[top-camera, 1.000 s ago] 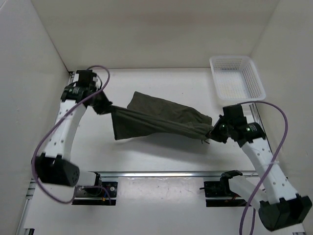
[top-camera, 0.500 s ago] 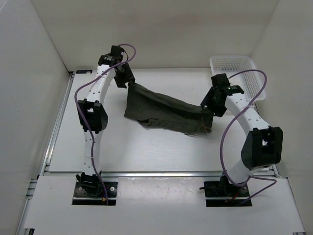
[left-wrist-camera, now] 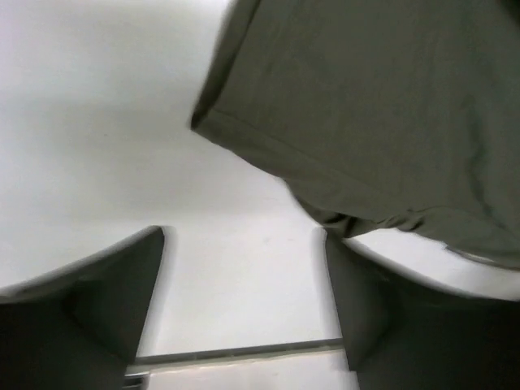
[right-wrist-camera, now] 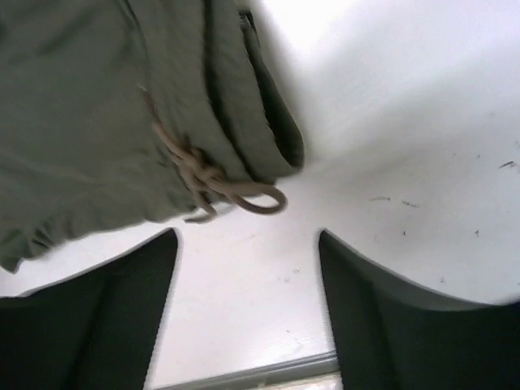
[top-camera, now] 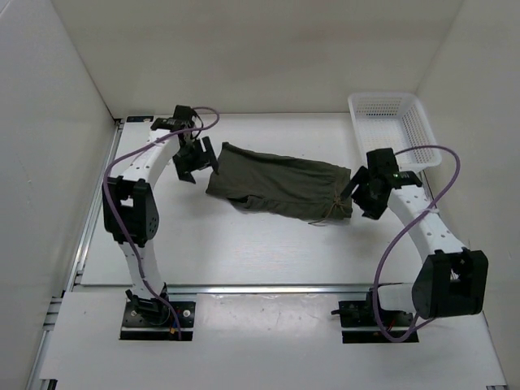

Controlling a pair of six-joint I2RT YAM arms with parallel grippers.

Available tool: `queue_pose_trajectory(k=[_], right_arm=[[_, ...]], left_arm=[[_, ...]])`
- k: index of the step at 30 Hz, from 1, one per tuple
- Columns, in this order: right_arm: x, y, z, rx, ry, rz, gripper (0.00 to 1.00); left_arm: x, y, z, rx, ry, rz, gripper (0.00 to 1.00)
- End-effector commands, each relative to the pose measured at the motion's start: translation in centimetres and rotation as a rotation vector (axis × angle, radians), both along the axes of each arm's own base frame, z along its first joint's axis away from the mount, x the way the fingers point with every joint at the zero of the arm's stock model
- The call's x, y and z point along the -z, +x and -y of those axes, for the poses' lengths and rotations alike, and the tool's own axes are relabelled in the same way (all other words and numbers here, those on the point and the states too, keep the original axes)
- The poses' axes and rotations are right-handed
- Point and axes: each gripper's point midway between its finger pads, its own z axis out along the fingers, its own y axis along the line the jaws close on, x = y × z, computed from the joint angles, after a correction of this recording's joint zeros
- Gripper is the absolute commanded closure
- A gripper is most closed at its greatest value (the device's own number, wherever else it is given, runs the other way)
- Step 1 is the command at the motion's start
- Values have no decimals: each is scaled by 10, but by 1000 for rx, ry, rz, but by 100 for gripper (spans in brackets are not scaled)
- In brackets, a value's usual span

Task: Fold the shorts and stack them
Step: Fold the shorts

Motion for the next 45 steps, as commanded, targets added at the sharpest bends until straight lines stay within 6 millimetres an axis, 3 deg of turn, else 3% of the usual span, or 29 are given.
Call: queue_pose_trajectory(k=[1, 3, 7, 15, 18, 19, 20, 21, 22, 23, 25, 30, 31, 34, 37, 39, 42, 43, 45], right_arm=[[18, -12, -19, -22, 176, -29, 18], [23, -10, -22, -15, 210, -40, 11], [36, -2, -24, -3, 234, -67, 8], [68, 29, -24, 16, 241, -83, 9], [84, 39, -25, 18, 240, -96, 19], [81, 46, -25, 8, 237, -85, 29], [81, 51, -26, 7, 237, -74, 36], [80, 55, -26, 6, 238, -71, 45], [77, 57, -30, -15, 233, -61, 57], [69, 64, -33, -35, 231, -35, 84], [59, 66, -36, -53, 220, -24, 100], [25, 62, -41, -111, 142, 22, 100], [23, 59, -42, -124, 130, 27, 100], [16, 41, -36, -125, 98, 32, 100], [33, 20, -27, -119, 61, -6, 100], [46, 11, -19, -102, 26, -40, 100], [52, 10, -17, -89, 19, -51, 100], [55, 7, -16, -89, 18, -60, 100], [55, 7, -16, -89, 18, -60, 100]], left_arm=[[17, -20, 18, 36, -96, -16, 1], [33, -28, 23, 49, -97, -59, 0], [57, -26, 31, 62, -108, -104, 0], [79, 2, 43, 44, -119, -111, 4], [77, 15, 49, 40, -113, -85, 25], [80, 19, 48, 36, -102, -82, 39], [75, 20, 48, 36, -103, -79, 77], [71, 27, 48, 34, -97, -67, 90], [71, 28, 45, 28, -78, -70, 90], [67, 31, 43, 22, -63, -63, 90], [53, 33, 31, 0, -2, -40, 90], [7, 34, 14, -47, 12, 64, 90], [-7, 28, 12, -48, 6, 87, 90], [-20, 12, 10, -35, -1, 96, 90], [-9, 8, 17, -17, -15, 68, 90], [-1, 16, 23, -8, -13, 59, 90], [14, 35, 27, 1, -3, 35, 90], [9, 44, 30, 1, -8, 52, 90], [22, 43, 33, 29, 9, 14, 90]])
